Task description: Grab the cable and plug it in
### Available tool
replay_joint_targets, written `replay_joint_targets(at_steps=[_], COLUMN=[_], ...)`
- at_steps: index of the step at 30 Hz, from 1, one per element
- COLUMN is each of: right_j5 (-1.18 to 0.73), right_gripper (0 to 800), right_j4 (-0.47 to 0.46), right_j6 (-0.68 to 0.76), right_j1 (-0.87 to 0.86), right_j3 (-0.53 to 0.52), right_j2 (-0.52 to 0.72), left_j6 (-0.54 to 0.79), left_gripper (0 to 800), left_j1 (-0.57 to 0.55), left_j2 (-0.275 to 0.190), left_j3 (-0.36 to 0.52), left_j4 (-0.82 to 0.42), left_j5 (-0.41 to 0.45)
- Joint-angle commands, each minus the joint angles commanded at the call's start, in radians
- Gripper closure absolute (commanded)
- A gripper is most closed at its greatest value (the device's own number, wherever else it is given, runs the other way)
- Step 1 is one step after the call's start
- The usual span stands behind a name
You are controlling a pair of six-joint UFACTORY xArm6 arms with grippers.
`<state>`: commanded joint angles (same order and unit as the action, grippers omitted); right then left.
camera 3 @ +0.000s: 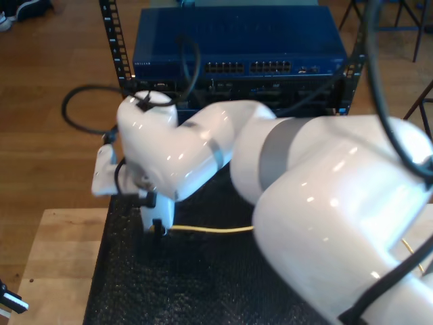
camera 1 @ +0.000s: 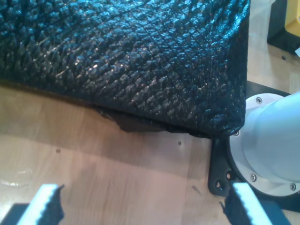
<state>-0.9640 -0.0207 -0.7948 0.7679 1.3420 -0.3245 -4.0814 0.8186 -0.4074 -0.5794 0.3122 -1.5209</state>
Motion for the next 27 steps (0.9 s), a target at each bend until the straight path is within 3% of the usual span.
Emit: replay_joint_targets(at_steps=[7, 12, 16, 21, 27], right_j5=[-0.020, -0.026, -0.055, -0.089, -0.095], right_gripper=[794, 794, 794, 794, 794], right_j4=[0.012, 0.094, 0.172, 0.209, 0.219], right_j6=[-0.041, -0.107, -0.170, -0.224, -0.244], right_j1=[-0.048, -0.101, -0.146, -0.206, -0.242], right_j3=[-0.055, -0.114, -0.152, -0.204, -0.275], right_j2=[0.078, 0.150, 0.199, 0.265, 0.364], left_j6=[0.002, 0.000, 0.000, -0.032, -0.118], left_gripper=[0, 0, 0, 0, 0], left_j1=[-0.002, -0.014, -0.023, -0.071, -0.170], left_j2=[-0.003, -0.008, -0.008, -0.009, -0.011], left_j3=[-0.006, -0.028, -0.064, -0.100, -0.117], left_j4=[0.011, 0.012, 0.048, 0.123, 0.167], left_j5=[-0.012, -0.017, -0.068, -0.140, -0.157])
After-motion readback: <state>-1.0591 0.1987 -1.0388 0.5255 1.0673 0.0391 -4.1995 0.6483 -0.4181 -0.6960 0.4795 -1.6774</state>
